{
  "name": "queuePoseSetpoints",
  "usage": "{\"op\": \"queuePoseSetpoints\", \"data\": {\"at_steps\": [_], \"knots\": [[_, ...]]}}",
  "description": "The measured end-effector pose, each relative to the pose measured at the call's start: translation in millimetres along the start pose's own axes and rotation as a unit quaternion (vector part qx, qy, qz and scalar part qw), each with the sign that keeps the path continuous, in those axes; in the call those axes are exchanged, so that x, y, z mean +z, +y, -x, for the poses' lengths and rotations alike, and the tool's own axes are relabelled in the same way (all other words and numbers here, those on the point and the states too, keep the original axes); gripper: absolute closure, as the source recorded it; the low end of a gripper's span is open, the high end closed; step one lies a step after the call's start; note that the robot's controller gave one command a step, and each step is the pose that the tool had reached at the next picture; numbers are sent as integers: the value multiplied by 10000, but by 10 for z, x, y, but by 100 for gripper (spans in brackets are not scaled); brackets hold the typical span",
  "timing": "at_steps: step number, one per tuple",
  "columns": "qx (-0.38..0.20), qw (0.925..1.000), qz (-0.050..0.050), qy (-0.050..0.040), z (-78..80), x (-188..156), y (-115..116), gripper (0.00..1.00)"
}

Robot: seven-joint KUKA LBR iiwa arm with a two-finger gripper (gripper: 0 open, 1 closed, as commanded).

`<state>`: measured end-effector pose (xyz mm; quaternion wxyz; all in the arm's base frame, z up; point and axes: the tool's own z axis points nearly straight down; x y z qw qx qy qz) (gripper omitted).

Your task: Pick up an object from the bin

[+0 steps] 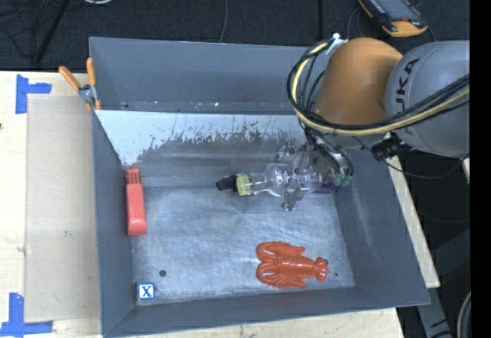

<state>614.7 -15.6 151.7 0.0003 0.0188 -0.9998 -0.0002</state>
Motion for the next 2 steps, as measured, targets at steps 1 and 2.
{"op": "queuePoseSetpoints", "data": {"at_steps": [1,2], "knots": [[139,9999,2,23,-121,-403,53,100],[288,9996,0,-2,-45,-991,50,100]]}}
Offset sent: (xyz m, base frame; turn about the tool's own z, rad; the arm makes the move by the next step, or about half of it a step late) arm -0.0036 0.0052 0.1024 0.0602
